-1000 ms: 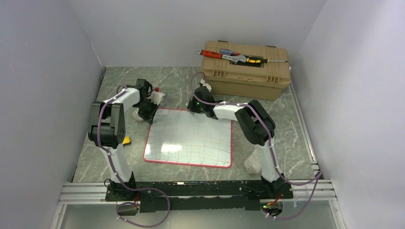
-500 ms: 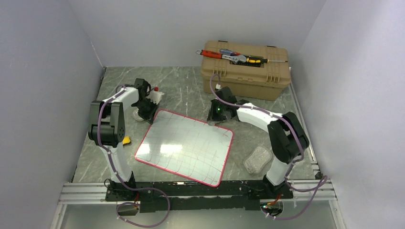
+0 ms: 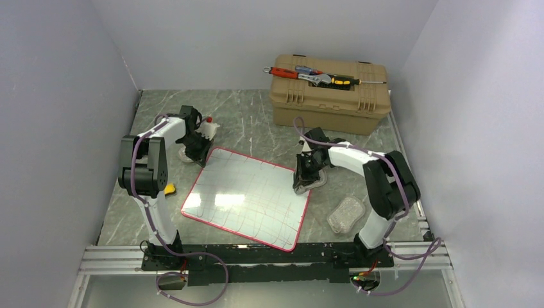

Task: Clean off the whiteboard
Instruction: Hold the whiteboard at the center of the board.

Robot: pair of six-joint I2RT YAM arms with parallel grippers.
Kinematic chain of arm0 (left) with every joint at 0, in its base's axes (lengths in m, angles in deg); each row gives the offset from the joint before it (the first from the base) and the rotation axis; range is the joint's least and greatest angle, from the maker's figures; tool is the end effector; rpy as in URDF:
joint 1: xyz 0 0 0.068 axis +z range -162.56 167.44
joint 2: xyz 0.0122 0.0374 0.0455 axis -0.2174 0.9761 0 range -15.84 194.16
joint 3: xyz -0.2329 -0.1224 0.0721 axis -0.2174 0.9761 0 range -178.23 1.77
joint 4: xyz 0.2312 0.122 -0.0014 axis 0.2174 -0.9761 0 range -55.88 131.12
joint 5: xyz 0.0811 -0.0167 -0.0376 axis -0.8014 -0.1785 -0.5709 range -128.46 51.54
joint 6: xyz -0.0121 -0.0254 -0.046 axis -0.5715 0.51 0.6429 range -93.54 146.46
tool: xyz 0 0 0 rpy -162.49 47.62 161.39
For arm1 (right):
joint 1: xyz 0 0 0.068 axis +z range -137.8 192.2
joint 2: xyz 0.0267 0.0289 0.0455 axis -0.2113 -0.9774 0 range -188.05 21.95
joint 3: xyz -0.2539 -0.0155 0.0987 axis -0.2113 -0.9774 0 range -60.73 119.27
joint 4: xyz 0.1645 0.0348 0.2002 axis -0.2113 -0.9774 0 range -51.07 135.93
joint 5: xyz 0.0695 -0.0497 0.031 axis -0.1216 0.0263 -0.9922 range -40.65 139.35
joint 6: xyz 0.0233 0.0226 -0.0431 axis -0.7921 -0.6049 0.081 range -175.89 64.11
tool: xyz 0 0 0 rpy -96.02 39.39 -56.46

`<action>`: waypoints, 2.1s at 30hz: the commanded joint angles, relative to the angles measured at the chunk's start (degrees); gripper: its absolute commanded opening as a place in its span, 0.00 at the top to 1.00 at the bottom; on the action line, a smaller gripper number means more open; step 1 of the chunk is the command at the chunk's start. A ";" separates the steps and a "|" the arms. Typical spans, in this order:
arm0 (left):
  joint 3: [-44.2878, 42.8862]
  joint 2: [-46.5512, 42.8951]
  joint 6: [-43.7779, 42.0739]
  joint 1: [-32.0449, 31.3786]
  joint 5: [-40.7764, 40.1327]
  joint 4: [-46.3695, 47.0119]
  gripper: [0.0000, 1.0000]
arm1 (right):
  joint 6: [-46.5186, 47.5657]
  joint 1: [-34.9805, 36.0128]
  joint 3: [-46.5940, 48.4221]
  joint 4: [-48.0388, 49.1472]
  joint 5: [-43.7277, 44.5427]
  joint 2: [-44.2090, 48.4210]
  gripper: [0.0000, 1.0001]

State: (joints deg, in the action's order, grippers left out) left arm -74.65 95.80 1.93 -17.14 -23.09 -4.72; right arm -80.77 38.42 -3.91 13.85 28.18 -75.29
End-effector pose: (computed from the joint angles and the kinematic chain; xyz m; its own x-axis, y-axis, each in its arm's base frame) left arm 0.3671 -0.0390 0.1596 -0.8468 0.4695 -0.2502 0.5163 0.8386 -0.1737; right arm 0.2732 0.1489 0.1600 -0.9905 -0.0505 -0.1280 -0.1022 0.8927 0.4390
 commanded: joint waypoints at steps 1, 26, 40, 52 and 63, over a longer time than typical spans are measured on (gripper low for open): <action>3.61 6.93 -1.79 -1.53 -0.59 4.04 0.97 | -1.66 -0.60 -0.90 11.50 -9.57 -7.19 1.00; 4.18 7.36 -3.38 -3.86 -2.27 3.38 0.98 | -26.12 -0.76 -18.38 46.34 4.42 -13.55 1.00; 3.74 8.07 -3.32 -3.77 -1.42 3.06 0.98 | -34.18 13.62 24.59 33.15 8.56 -39.10 1.00; 5.24 6.91 -4.36 -3.33 -1.28 3.74 0.98 | -33.08 9.68 -14.36 45.71 14.25 -18.51 1.00; 4.43 7.57 -3.86 -3.25 -0.94 3.15 0.98 | -31.74 17.71 30.02 29.95 12.83 -43.14 1.00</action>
State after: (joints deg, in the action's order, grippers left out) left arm -74.54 96.04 -0.50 -19.50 -26.39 -5.14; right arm -117.86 52.78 15.67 66.29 35.17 -106.82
